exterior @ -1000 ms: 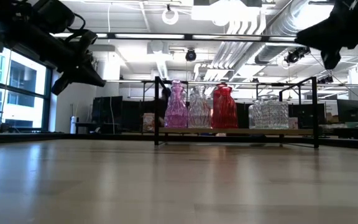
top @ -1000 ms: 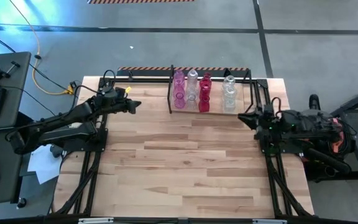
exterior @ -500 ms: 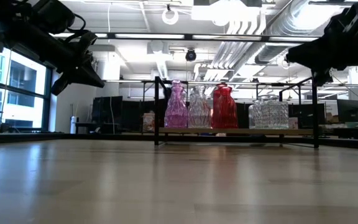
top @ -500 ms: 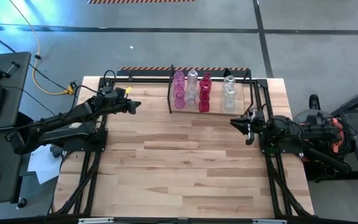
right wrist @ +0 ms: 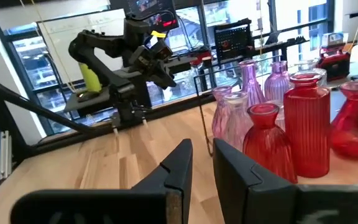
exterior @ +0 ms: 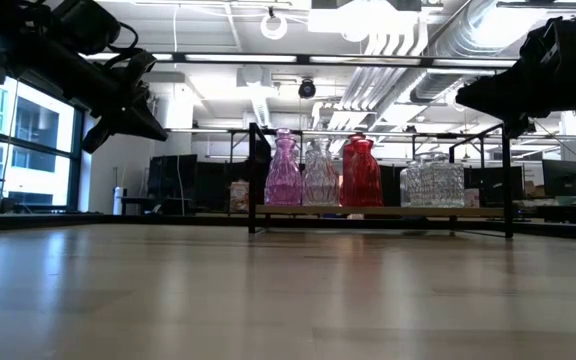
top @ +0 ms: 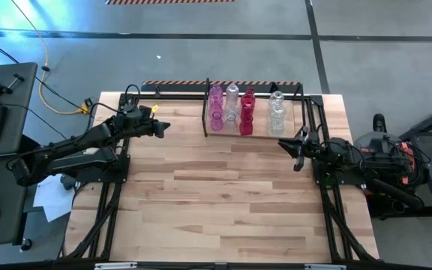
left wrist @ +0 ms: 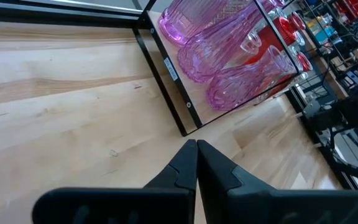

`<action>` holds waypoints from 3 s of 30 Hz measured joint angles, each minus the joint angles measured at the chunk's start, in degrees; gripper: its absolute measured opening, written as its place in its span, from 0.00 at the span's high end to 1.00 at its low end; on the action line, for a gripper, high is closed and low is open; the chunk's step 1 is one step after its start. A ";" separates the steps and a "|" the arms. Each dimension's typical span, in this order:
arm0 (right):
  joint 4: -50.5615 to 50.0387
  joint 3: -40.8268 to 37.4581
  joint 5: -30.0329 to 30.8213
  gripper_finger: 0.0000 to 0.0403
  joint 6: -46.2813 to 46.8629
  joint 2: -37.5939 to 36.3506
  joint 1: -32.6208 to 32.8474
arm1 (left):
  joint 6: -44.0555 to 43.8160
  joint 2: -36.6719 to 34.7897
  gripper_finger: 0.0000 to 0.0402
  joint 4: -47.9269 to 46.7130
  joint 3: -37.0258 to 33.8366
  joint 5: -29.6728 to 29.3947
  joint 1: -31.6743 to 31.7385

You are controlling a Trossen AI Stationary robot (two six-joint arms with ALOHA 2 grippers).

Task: Sort vases onto shelf
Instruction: Return to Home Position

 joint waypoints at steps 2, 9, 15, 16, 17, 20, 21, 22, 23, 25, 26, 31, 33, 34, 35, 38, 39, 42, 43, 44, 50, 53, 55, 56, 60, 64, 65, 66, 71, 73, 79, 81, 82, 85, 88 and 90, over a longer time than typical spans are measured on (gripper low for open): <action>0.00 0.00 0.00 0.88 0.80 0.00 0.00 | 0.00 0.00 1.00 -0.02 0.00 0.00 0.00; 0.01 0.00 -0.04 0.88 2.18 0.00 0.00 | 0.00 -0.28 1.00 -0.02 -0.17 -0.11 -1.03; 0.02 -0.02 -0.09 0.88 2.18 -0.03 0.00 | 0.02 -7.62 1.00 0.15 -2.83 -0.83 -4.95; 0.02 -0.02 -0.10 0.88 2.18 -0.02 0.00 | 0.04 -9.23 1.00 0.07 -3.61 -0.67 -5.63; 0.02 -0.02 -0.09 0.88 2.18 0.00 0.00 | 0.03 -11.04 1.00 0.04 -4.44 -0.68 -6.23; 0.02 -0.02 -0.11 0.88 2.18 0.00 0.00 | 0.04 -15.64 1.00 0.50 -6.82 -0.69 -7.79; 0.02 -0.02 -0.11 0.88 2.18 0.00 0.00 | 0.04 -17.02 1.00 0.35 -7.79 -0.70 -8.23; 0.00 -0.02 -0.12 0.88 2.18 0.00 0.00 | 0.02 -18.33 1.00 0.22 -8.60 -0.70 -8.63; 0.00 -0.02 -0.11 0.88 2.18 0.00 0.00 | 0.04 -19.59 1.00 0.28 -9.40 -0.70 -9.09; 0.01 -0.02 -0.11 0.88 2.18 0.00 0.00 | 0.02 -22.39 1.00 0.32 -11.32 -0.71 -10.04; 0.00 -0.02 -0.11 0.88 2.18 0.00 0.00 | 0.03 -23.68 1.00 0.36 -12.28 -0.70 -10.52; 0.02 -0.04 -0.11 0.88 2.18 0.00 0.00 | 0.02 -30.26 1.00 0.24 -17.24 -0.70 -12.46; 0.00 -0.04 -0.13 0.88 2.18 0.02 0.00 | -0.01 -32.51 1.00 1.68 -17.94 -1.57 -13.10; 0.00 -0.04 -0.11 0.88 2.18 0.02 0.00 | 0.00 -33.53 1.00 2.75 -17.94 -1.61 -13.37; 0.02 -0.04 -0.11 0.88 2.18 0.02 0.00 | 0.65 -34.78 1.00 3.40 -17.94 -1.66 -13.67; 0.00 -0.04 -0.11 0.88 2.18 0.02 0.00 | 9.55 -39.70 1.00 3.42 -18.47 -1.83 -14.52; 0.02 -0.04 -0.11 0.88 2.18 0.02 0.00 | 13.08 -40.98 1.00 4.11 -19.02 -2.07 -14.84; 0.01 -0.04 -0.11 0.88 2.18 0.02 0.00 | 25.65 -40.82 1.00 10.94 -20.61 -2.62 -15.56; 0.02 -0.04 -0.12 0.88 2.18 0.02 0.00 | 29.47 -40.79 1.00 13.24 -21.18 -3.21 -16.17; 0.02 -0.04 -0.12 0.88 2.18 0.02 0.00 | 32.28 -40.83 1.00 13.14 -21.20 -4.04 -16.93; 0.01 -0.04 -0.11 0.88 2.18 0.02 0.00 | 39.84 -40.75 1.00 11.02 -21.29 -11.27 -22.14; 0.02 -0.04 -0.11 0.88 2.18 0.02 0.00 | 45.89 -40.81 1.00 11.15 -21.29 -11.70 -24.12; 0.00 -0.04 -0.11 0.88 2.18 0.02 0.00 | 48.57 -40.76 1.00 11.06 -21.29 -11.71 -25.30; 0.01 -0.04 -0.11 0.88 2.18 0.02 0.00 | 49.14 -40.76 1.00 11.09 -21.29 -11.69 -25.80; 0.02 -0.07 -0.11 0.88 2.18 0.02 0.00 | 49.40 -40.76 1.00 11.10 -21.29 -11.58 -27.00; 0.01 -0.07 -0.11 0.88 2.18 0.02 0.00 | 47.55 -40.76 1.00 11.07 -21.29 -10.93 -27.43; 0.02 -0.07 -0.11 0.88 2.18 0.02 0.00 | 47.26 -40.76 1.00 11.00 -21.29 -10.66 -27.43; 0.02 -0.07 -0.11 0.88 2.18 0.02 0.00 | 47.12 -40.76 1.00 10.92 -21.29 -10.47 -27.43; 0.00 -0.07 -0.11 0.88 2.18 0.02 0.00 | 47.48 -40.76 1.00 10.80 -21.29 -9.94 -27.43; 0.00 -0.07 -0.11 0.88 2.18 0.02 0.00 | 47.40 -40.76 1.00 10.80 -21.29 -9.92 -27.43; 0.02 -0.07 -0.11 0.88 2.18 0.02 0.00 | 44.53 -40.76 1.00 10.81 -21.27 -9.92 -27.34; 0.02 -0.07 -0.11 0.88 2.18 0.02 0.00 | 44.54 -40.76 1.00 10.82 -21.27 -9.92 -27.34; 0.00 -0.07 -0.11 0.88 2.18 0.02 0.00 | 44.54 -40.76 1.00 10.82 -21.27 -9.92 -27.34; 0.01 -0.07 -0.11 0.88 2.18 0.02 0.00 | 44.54 -40.76 1.00 10.82 -21.27 -9.92 -27.34; 0.01 -0.07 -0.11 0.88 2.18 0.02 0.00 | 44.54 -40.76 1.00 10.82 -21.27 -9.92 -27.32; 0.00 -0.07 -0.11 0.88 2.18 0.02 0.00 | 44.54 -40.76 1.00 10.84 -21.27 -9.92 -27.32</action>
